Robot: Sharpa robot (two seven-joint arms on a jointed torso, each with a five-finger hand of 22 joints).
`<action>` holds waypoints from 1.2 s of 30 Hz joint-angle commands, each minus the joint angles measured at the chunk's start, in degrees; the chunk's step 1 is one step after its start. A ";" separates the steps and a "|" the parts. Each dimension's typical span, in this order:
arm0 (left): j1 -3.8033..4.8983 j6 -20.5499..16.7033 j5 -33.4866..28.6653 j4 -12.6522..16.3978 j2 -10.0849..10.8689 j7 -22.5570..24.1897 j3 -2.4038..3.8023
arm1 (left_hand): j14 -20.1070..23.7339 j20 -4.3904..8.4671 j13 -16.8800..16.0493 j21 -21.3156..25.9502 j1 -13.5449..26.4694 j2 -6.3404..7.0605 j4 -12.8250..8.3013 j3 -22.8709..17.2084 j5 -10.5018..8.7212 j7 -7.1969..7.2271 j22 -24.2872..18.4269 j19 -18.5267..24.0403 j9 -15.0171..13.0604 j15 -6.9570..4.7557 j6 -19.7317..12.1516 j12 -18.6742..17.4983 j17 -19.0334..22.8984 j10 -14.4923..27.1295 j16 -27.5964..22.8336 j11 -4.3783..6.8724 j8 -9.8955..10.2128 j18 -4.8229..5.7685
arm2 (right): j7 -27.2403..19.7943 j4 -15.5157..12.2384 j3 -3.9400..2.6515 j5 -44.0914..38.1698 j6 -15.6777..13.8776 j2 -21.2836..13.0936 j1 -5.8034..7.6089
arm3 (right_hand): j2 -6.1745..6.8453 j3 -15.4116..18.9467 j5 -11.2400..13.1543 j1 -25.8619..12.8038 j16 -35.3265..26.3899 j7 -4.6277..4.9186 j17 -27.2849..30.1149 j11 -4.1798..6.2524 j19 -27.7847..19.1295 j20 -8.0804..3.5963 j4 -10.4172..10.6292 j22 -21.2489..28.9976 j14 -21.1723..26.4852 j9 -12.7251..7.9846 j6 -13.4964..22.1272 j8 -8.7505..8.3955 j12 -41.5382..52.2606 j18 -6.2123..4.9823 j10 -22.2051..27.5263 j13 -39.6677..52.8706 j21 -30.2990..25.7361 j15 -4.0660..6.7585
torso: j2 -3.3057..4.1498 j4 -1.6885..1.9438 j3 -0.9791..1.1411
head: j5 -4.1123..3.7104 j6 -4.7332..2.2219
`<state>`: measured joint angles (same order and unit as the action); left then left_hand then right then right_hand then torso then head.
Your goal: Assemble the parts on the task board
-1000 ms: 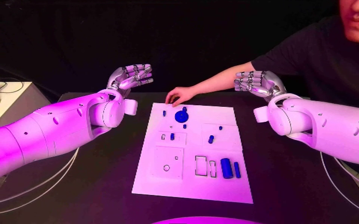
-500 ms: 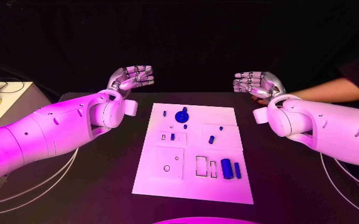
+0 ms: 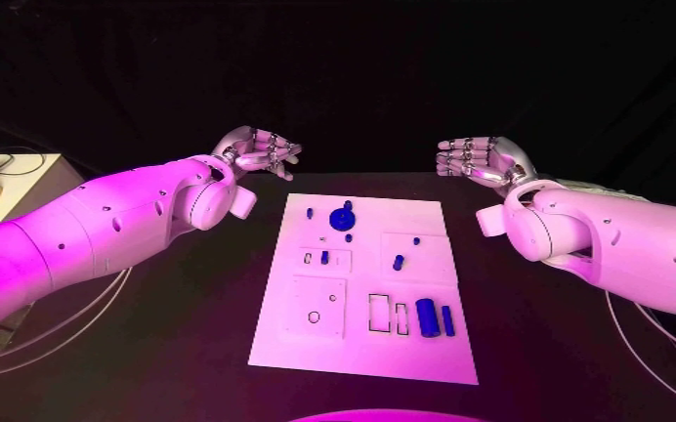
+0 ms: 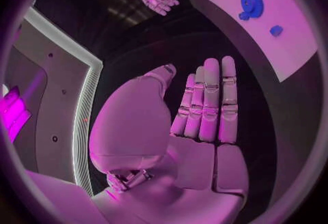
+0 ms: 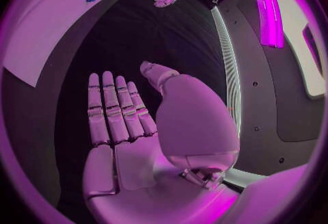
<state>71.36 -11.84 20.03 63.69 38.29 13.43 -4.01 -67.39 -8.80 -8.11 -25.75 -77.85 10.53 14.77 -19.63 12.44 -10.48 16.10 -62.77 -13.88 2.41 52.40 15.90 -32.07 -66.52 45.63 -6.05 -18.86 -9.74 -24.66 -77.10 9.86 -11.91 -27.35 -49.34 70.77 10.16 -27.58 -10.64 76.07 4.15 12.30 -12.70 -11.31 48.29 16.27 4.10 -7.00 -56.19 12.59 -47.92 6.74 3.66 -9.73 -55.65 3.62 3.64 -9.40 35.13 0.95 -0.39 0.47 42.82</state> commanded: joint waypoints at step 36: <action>5.46 27.18 40.04 -11.27 -11.33 -36.50 0.42 | -17.64 3.33 -22.90 -46.23 10.73 -2.04 1.89 2.22 0.30 3.39 43.74 -6.16 -10.01 -3.11 -4.77 36.15 -43.79 6.70 38.64 3.22 -16.51 3.08 | 0.67 -2.35 -0.05 -2.22 0.68 -0.58 1.90 | -0.46 0.02 -0.29 0.32 0.32 2.03 0.24 -0.09 -0.14 -0.12 -0.29 0.26 -0.59 -0.06 -0.67 0.30 0.16 -0.79 -0.88 0.05 0.20 -0.09 | 3.86 -1.10 0.77 | 1.30 -0.61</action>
<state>76.65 13.19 57.83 52.45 27.28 -21.32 -3.66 -83.74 -5.43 -30.95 -71.79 -67.17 8.98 16.75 -17.62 12.89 -7.55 59.75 -68.52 -23.82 -0.40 47.61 51.71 -74.95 -59.50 84.01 -2.95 -35.18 -7.10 -23.83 -79.35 9.85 -13.65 -26.85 -49.96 72.61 10.16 -27.58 -10.64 76.07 4.15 12.35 -12.54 -11.31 48.29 16.27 4.10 -6.83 -56.40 12.58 -48.26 6.74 3.66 -9.73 -56.05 3.61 3.64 -9.62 38.56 -0.03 0.32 1.74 42.09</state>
